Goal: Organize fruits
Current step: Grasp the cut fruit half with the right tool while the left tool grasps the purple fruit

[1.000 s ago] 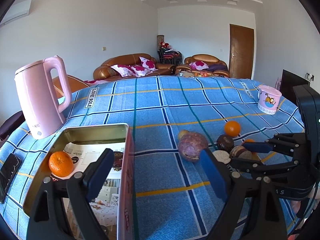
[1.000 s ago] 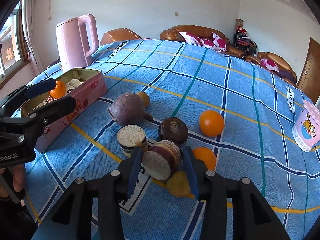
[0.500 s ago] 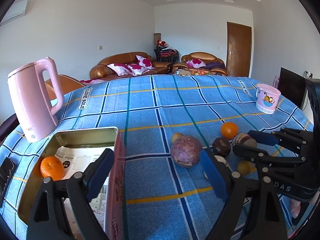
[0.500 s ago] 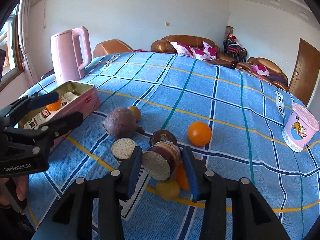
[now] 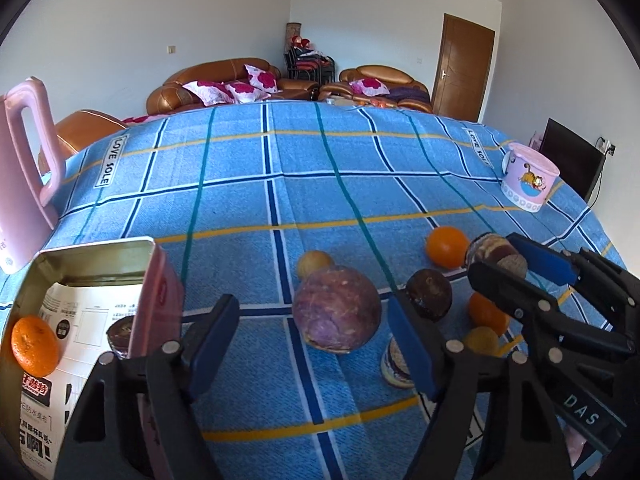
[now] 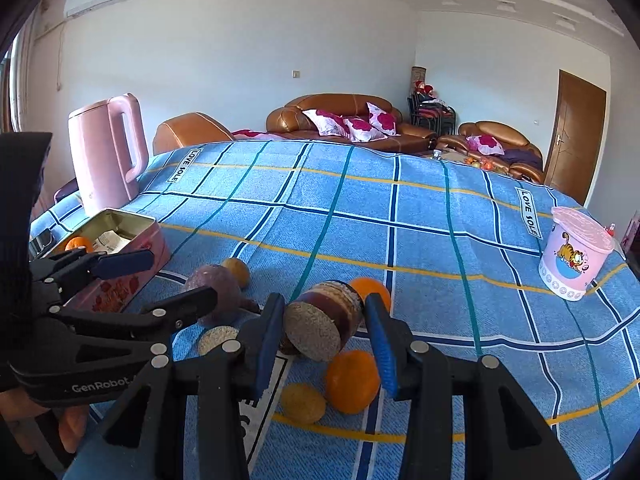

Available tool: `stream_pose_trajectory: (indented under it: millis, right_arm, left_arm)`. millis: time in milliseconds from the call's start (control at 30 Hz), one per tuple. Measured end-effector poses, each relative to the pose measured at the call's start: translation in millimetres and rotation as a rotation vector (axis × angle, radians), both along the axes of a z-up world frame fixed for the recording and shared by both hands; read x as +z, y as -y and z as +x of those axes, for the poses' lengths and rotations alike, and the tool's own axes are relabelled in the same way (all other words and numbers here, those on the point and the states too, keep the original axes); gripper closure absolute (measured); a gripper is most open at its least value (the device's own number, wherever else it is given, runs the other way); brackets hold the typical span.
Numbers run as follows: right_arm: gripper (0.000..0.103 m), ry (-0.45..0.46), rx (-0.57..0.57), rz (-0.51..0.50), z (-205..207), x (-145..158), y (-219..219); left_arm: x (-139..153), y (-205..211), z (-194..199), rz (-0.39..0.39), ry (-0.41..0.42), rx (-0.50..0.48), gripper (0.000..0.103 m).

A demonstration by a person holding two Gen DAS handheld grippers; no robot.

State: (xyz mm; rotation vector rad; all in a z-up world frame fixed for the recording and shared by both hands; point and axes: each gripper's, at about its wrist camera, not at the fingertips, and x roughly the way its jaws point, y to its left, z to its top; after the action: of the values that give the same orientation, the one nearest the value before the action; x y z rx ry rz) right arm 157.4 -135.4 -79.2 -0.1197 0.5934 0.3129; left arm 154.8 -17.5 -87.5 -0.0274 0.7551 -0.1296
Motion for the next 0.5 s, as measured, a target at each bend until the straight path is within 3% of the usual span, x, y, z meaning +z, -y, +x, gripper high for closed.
stream_pose_trajectory:
  millis: [200, 500]
  right_arm:
    - [0.059, -0.013, 0.003, 0.011, 1.8, -1.1, 0.6]
    - [0.059, 0.009, 0.013, 0.038, -2.9, 1.0, 5.5]
  left_arm:
    - [-6.4, 3.0, 9.1, -0.055, -0.053, -0.058, 0.05]
    - [-0.3, 0.1, 1.1, -0.06, -0.003, -0.048, 0.05]
